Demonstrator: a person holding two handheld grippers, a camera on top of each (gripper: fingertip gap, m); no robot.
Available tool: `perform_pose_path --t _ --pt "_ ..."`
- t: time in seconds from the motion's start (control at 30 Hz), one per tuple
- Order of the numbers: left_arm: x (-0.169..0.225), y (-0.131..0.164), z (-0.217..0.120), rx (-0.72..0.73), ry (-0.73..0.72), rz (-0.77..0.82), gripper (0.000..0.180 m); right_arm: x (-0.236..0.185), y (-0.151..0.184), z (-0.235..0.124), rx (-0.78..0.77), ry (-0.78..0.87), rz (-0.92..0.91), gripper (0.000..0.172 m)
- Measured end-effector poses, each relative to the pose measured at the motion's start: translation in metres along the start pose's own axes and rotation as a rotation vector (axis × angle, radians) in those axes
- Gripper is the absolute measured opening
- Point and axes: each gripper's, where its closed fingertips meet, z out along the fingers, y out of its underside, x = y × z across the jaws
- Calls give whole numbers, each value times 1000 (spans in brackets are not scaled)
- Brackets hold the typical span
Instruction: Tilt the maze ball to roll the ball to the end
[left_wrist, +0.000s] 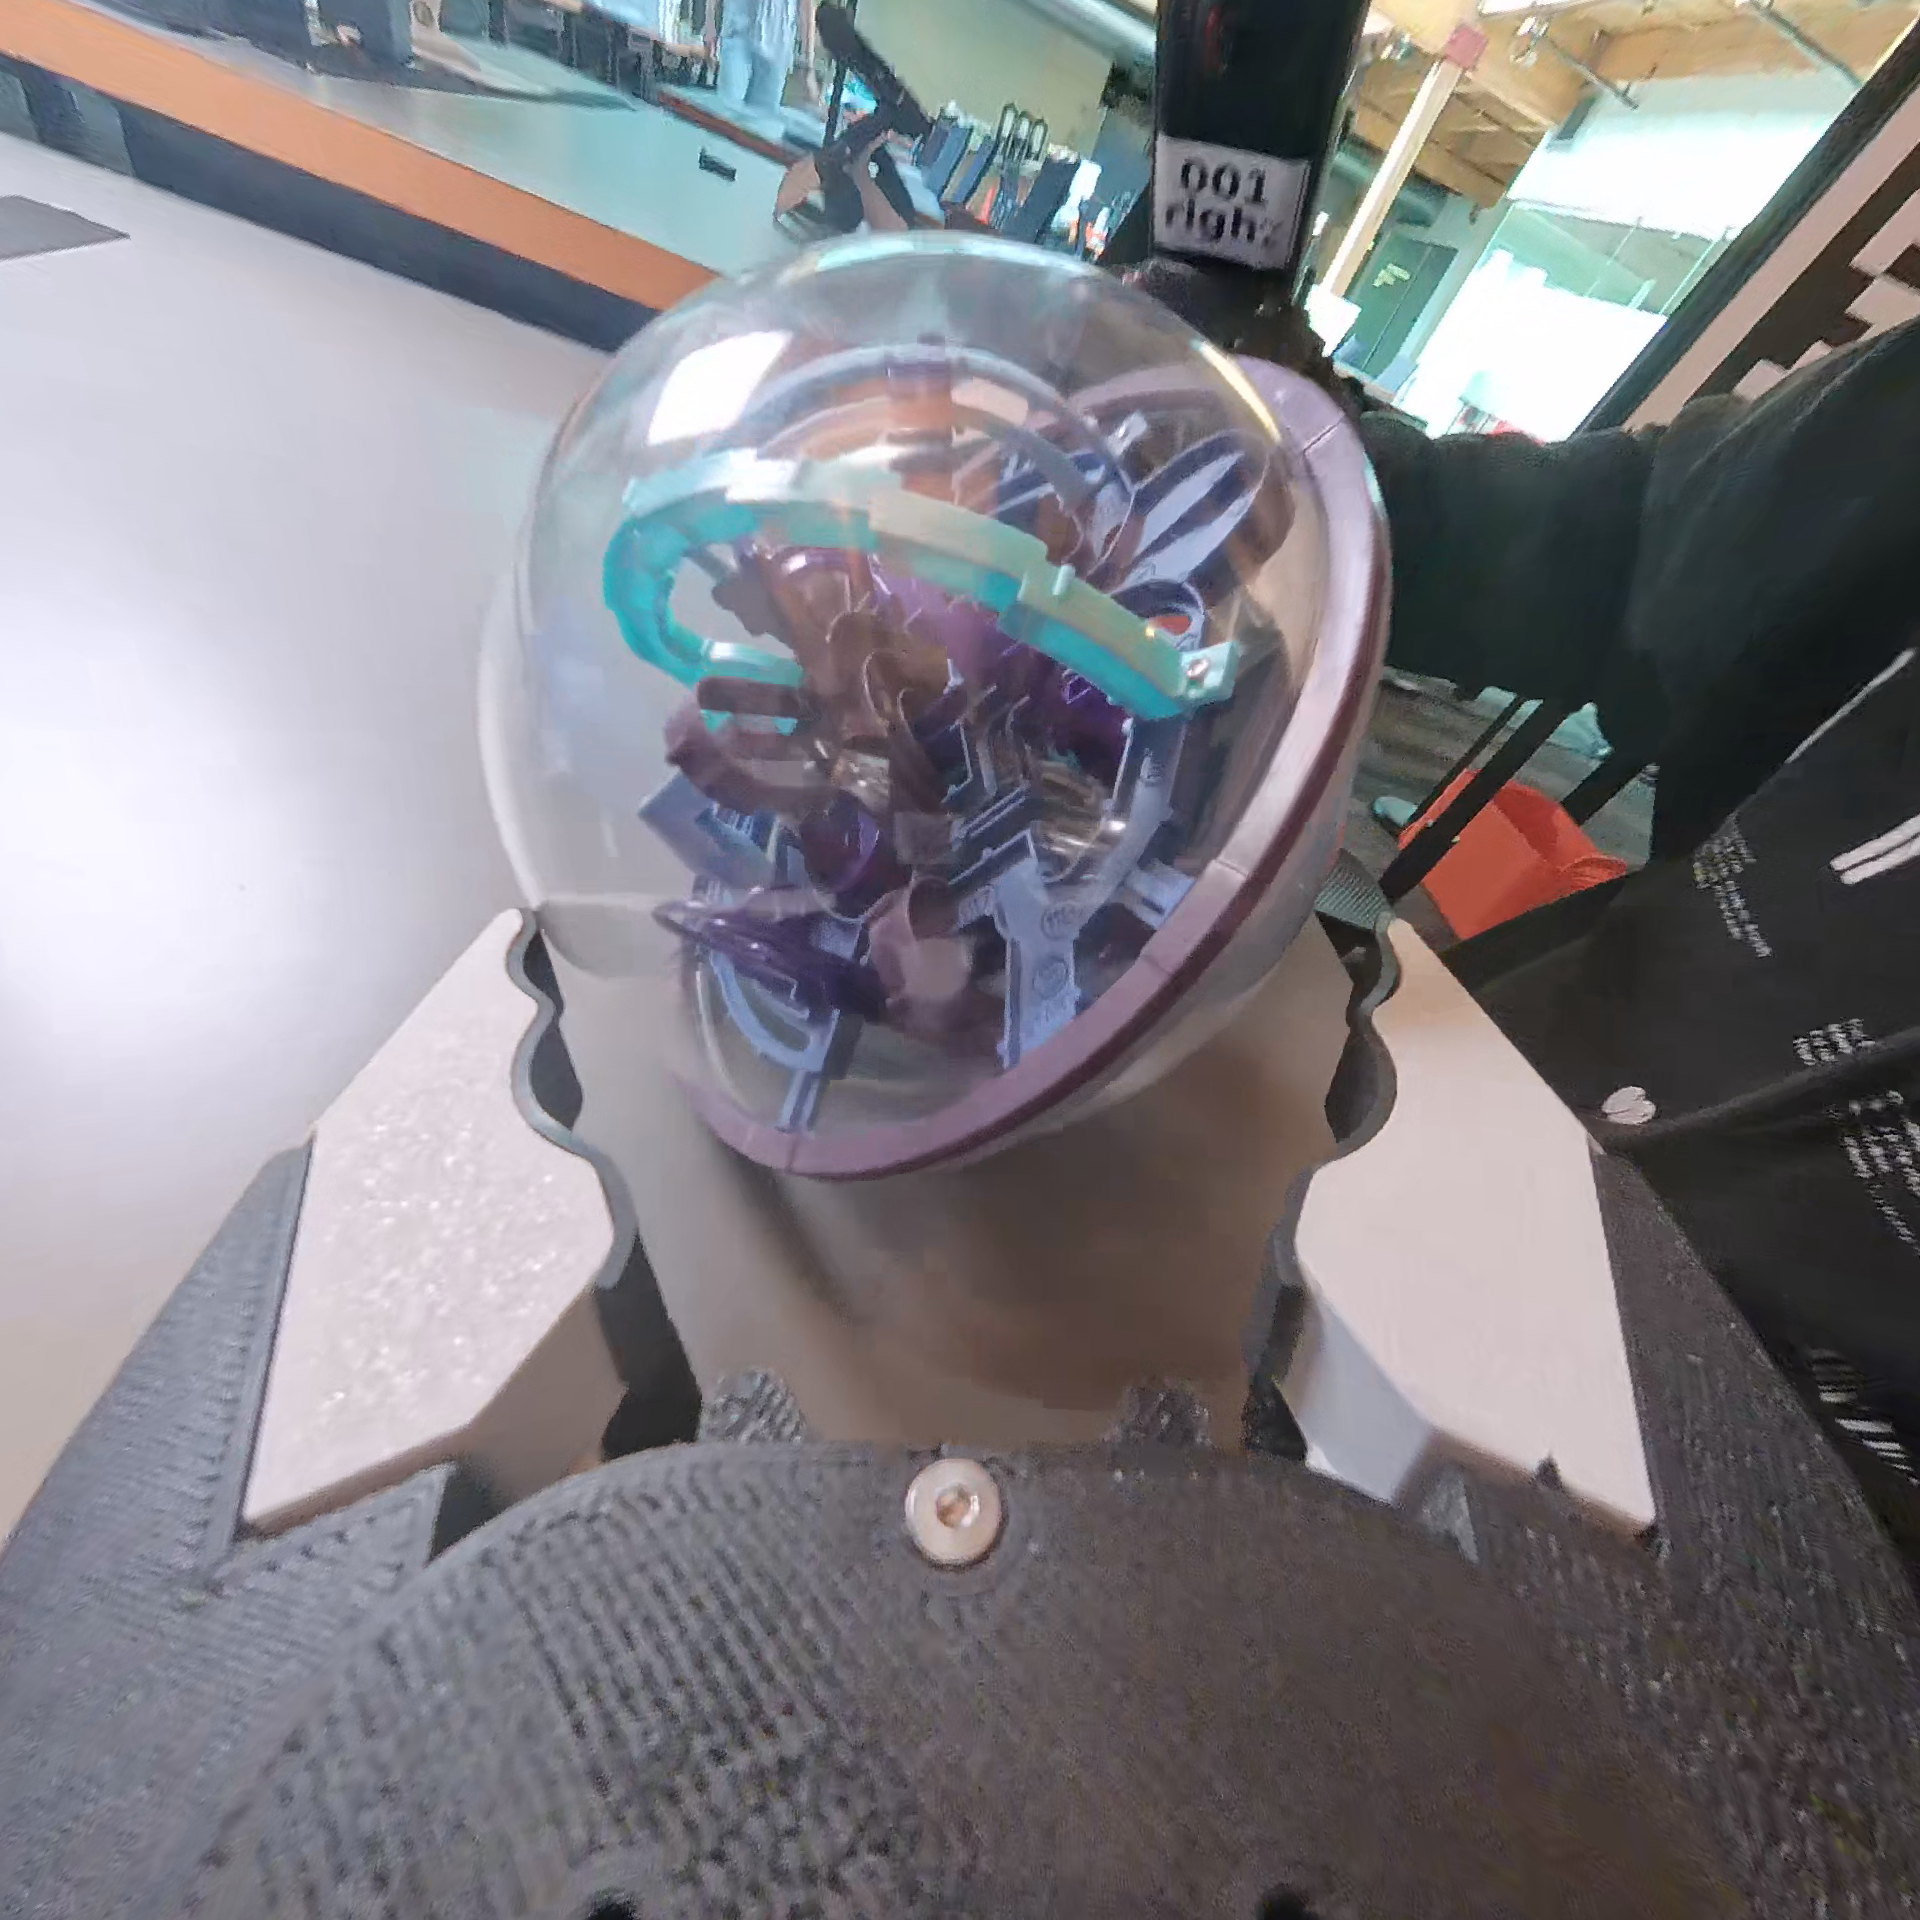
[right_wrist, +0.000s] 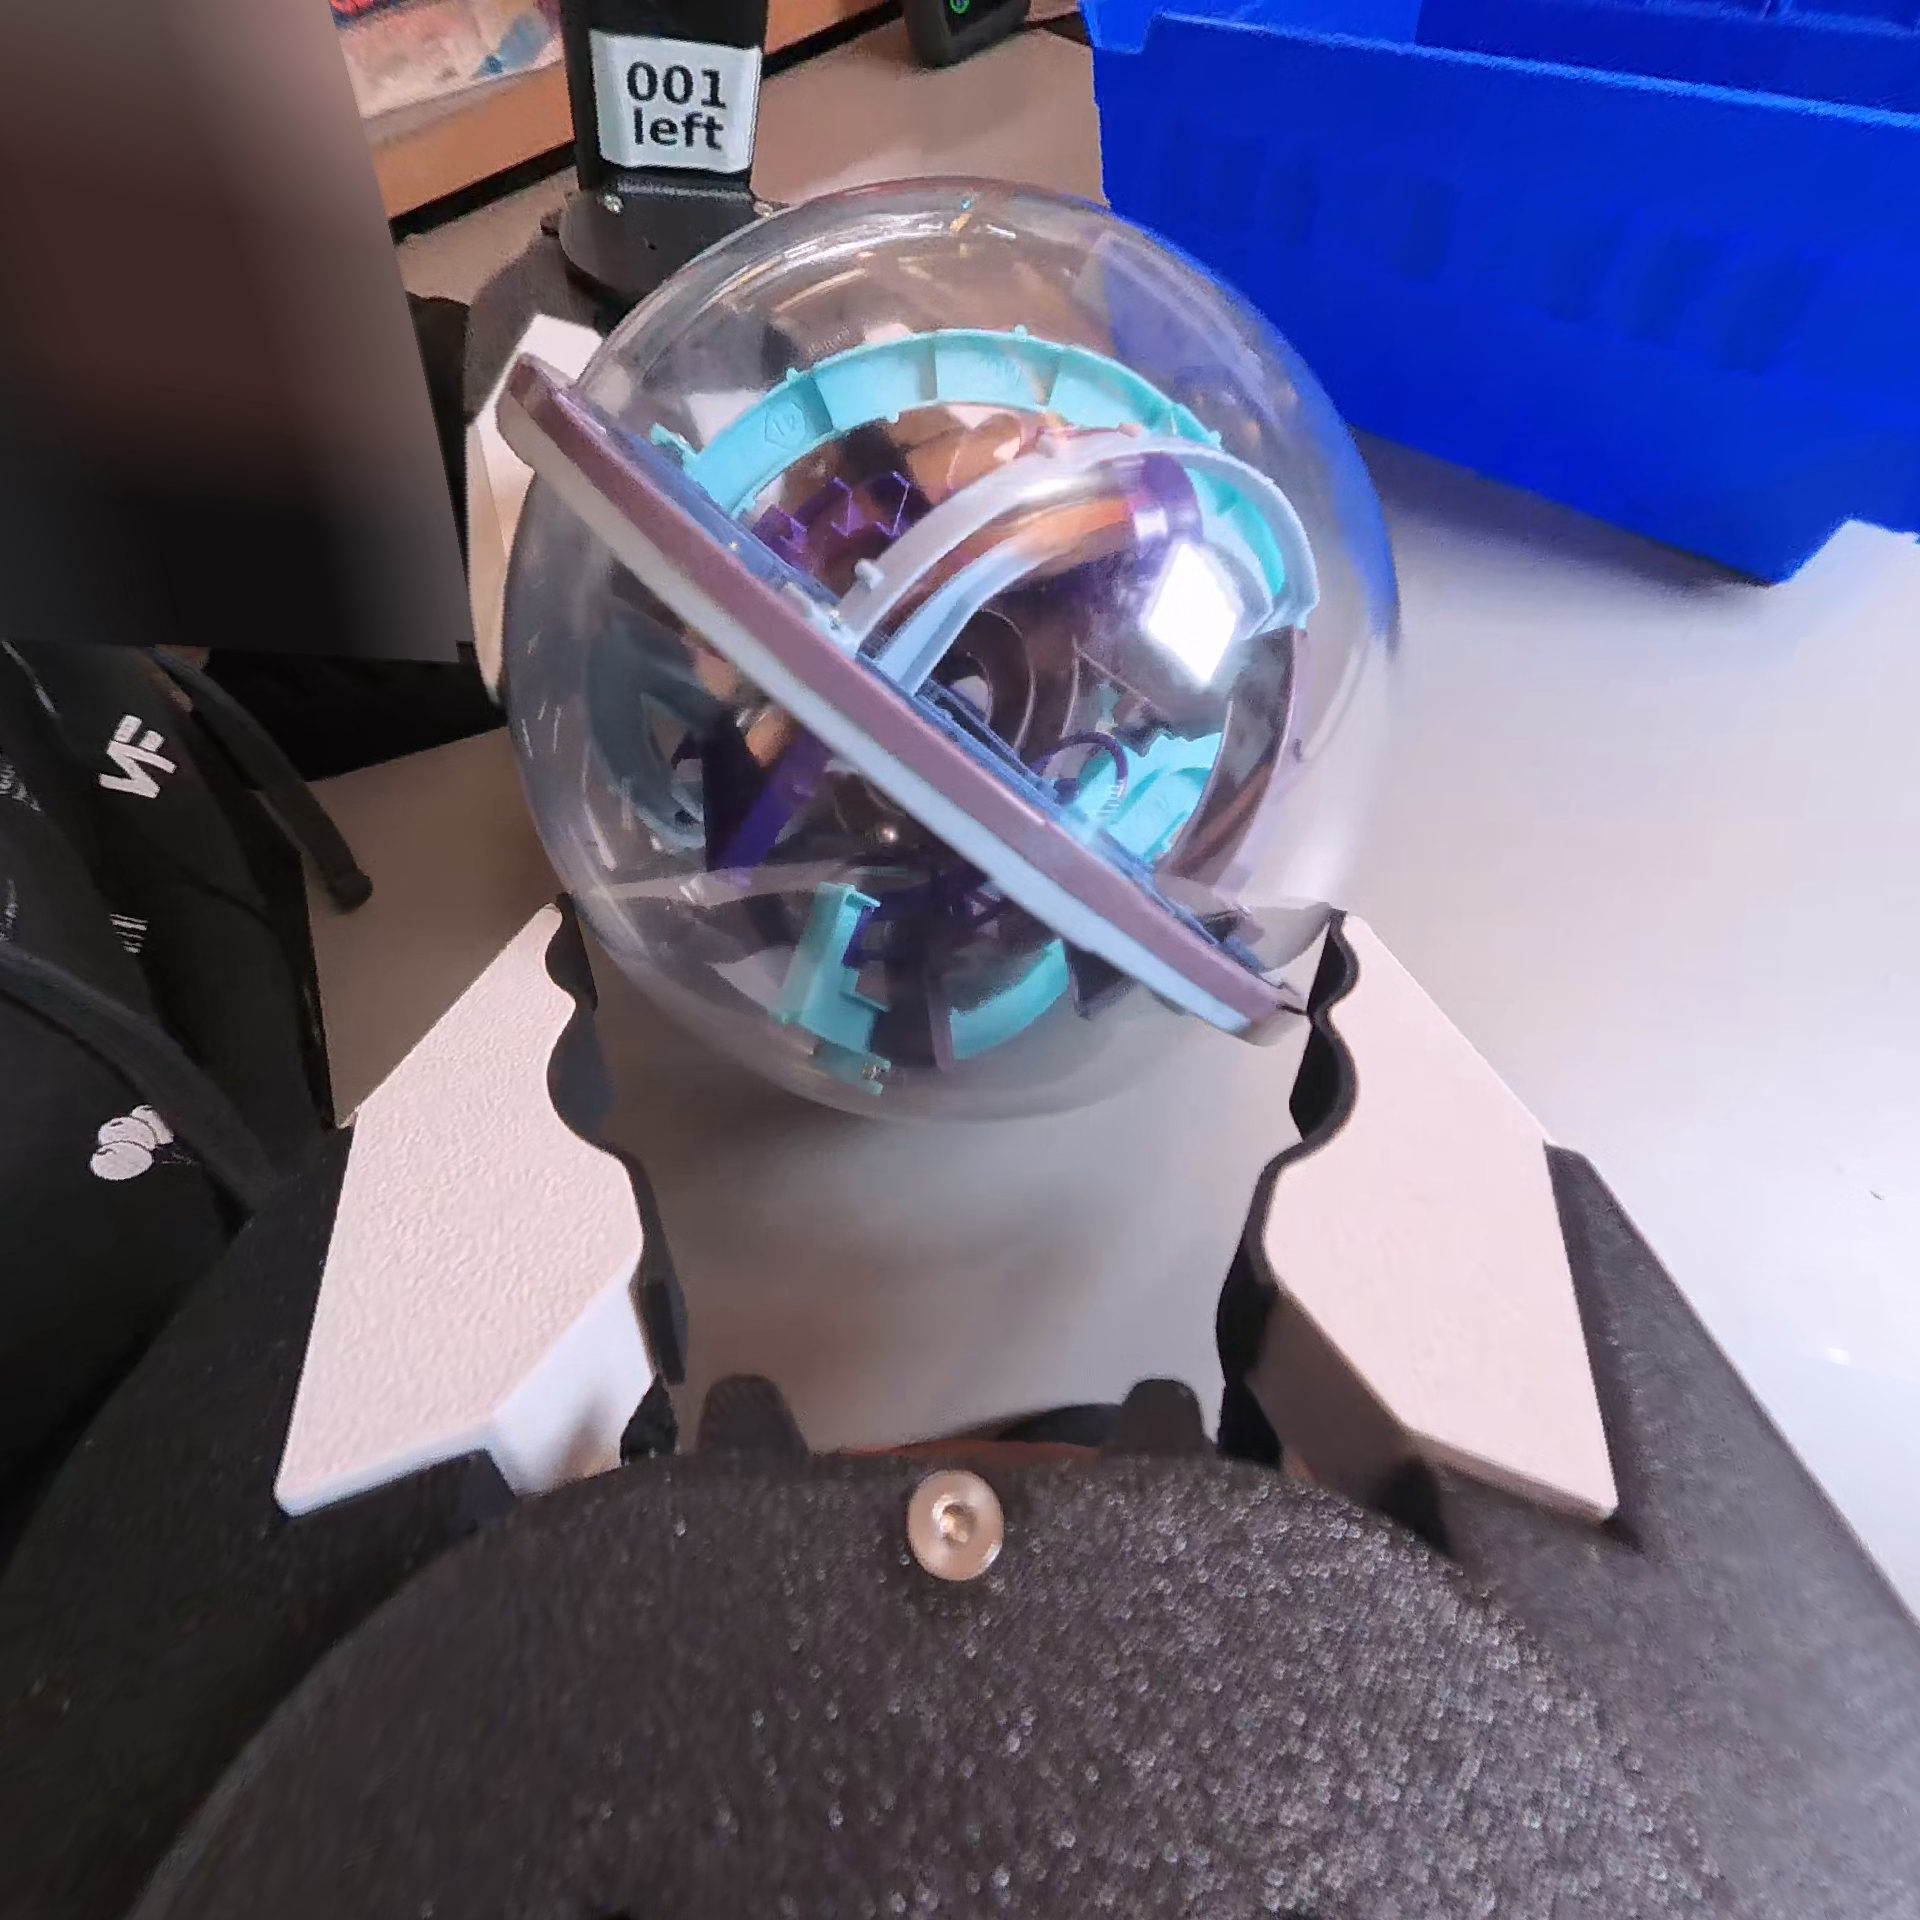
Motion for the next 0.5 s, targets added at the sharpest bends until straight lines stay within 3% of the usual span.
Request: perform_pose_path --t 0.27,0.5 --pt "-8 4 -2 -21 -15 -77 139 2 -8 7 76 -41 47 136" --pt "-10 4 -5 4 47 -253 137 6 -15 13 129 -67 164 139"
